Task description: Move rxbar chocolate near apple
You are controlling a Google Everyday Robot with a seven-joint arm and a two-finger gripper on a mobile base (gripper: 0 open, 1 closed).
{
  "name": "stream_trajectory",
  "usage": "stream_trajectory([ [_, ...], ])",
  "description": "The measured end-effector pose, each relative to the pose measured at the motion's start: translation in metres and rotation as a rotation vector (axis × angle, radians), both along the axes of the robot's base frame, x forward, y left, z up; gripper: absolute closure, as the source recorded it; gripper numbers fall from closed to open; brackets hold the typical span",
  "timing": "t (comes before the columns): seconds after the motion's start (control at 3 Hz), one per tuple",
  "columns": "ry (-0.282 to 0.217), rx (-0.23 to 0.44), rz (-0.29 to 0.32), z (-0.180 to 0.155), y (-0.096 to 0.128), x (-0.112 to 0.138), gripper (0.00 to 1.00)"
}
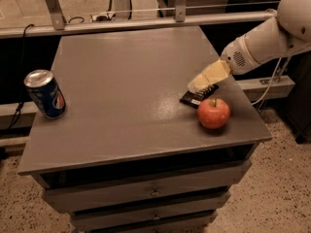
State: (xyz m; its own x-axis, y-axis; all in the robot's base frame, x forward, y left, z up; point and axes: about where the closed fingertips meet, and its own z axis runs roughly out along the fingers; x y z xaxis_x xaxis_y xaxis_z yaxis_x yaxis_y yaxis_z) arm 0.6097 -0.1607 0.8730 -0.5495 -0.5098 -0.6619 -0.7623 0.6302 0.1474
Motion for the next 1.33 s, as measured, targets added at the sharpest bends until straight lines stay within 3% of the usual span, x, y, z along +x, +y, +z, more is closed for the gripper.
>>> stream_trajectory([
  [0.33,-0.068,0.063,0.001,0.004,-0.004,0.018,0.00],
  [0.67,-0.247,0.134,0.029,0.029,-0.031,0.058,0.00],
  [1.0,-0.407,0.149,0.058,0.062,-0.055,0.087,0.00],
  [1.33,-0.653,0.103,0.114,0.121,-0.076,0.109,0.00],
])
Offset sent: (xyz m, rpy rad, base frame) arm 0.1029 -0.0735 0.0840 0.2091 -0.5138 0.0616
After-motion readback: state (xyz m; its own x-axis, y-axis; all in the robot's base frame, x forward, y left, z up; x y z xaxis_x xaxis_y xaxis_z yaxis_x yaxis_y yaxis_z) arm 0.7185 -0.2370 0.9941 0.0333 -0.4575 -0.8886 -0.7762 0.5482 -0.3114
